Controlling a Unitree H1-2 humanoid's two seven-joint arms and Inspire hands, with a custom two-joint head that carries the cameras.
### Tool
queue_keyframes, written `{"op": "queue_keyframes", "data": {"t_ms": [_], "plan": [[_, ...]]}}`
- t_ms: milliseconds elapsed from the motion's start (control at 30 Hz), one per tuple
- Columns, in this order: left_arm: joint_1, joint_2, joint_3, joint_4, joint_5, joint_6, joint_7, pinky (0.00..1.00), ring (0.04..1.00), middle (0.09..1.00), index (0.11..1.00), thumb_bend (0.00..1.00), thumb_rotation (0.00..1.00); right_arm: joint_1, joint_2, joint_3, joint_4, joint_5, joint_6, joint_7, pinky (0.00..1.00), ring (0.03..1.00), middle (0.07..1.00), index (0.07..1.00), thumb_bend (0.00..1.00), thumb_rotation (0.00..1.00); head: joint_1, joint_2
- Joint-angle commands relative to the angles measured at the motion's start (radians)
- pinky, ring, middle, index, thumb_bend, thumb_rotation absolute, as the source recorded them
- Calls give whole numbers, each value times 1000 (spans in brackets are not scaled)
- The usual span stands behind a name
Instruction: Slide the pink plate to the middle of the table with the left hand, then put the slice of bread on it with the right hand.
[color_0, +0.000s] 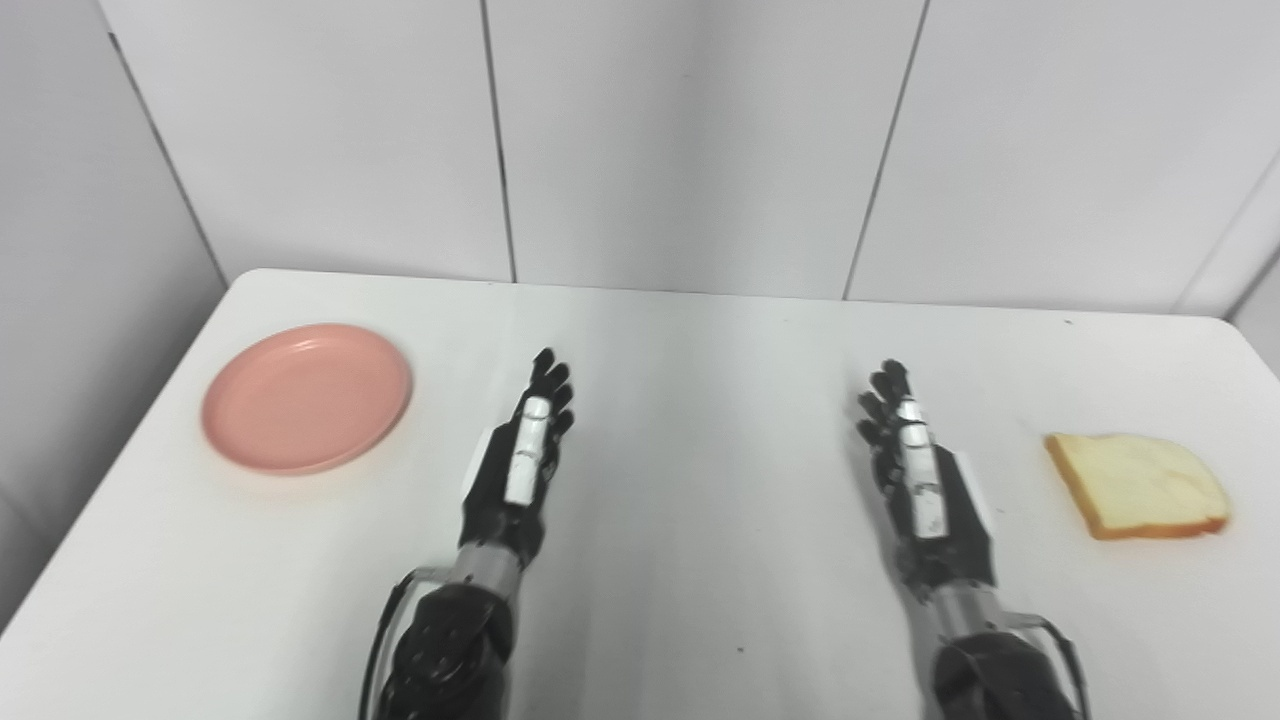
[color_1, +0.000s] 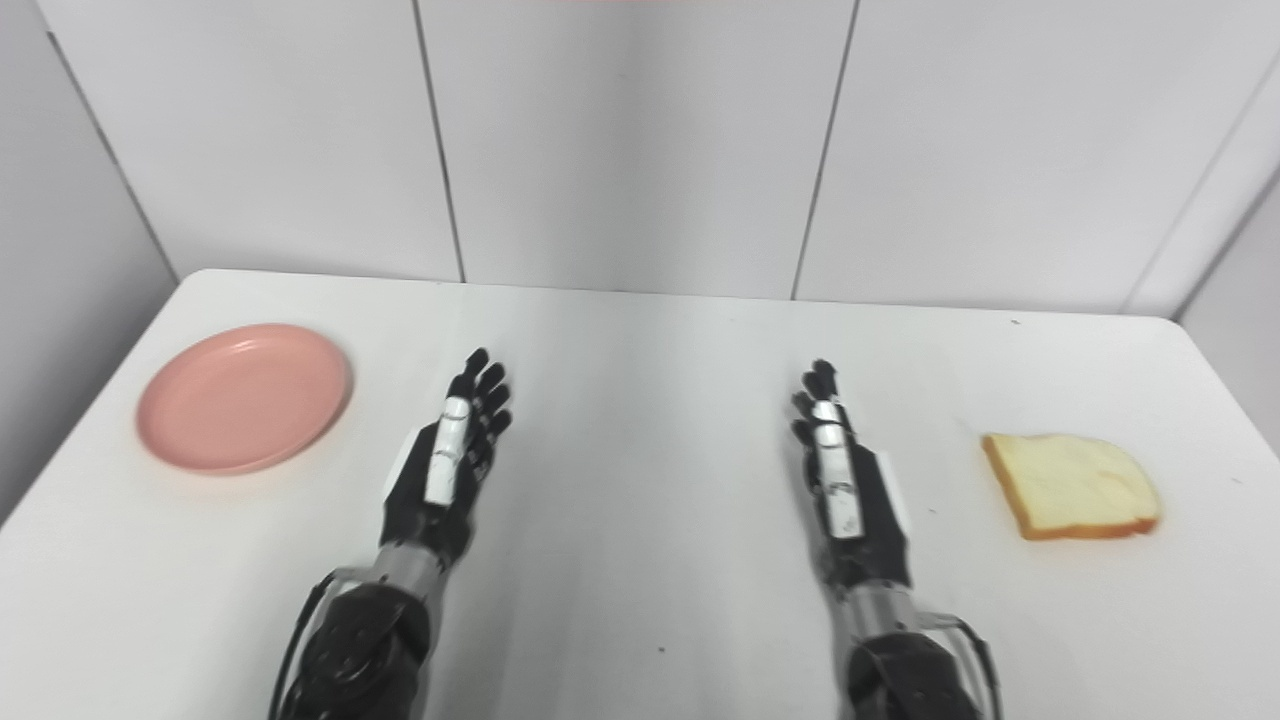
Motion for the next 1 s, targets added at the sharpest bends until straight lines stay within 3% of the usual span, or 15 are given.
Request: {"op": "queue_keyframes", "data": {"t_ms": [0,133,300,633,967], "plan": [[-70,15,20,-22,-25,-8,-8,1000,1000,1000,1000,711,996,-29,-8,-14,0,22,-65,21,1000,1000,1000,1000,649,1000,1,1],[-102,35,59,-33,-41,12,13,1000,1000,1000,998,720,1000,-27,-13,-23,-10,37,-34,28,1000,1000,1000,1000,625,1000,80,-50],[-121,44,105,-56,-74,36,33,1000,1000,1000,985,729,1000,-28,-13,-29,-15,60,-39,38,1000,1000,1000,1000,628,1000,116,-72],[-122,180,191,-38,-77,3,35,968,982,975,919,713,1000,-42,-10,-30,13,65,-66,47,1000,1000,1000,1000,594,1000,155,-115],[-171,332,280,58,-118,-27,23,992,991,989,956,685,1000,-52,-8,-33,41,63,-91,56,1000,997,999,1000,589,1000,173,-137]]}}
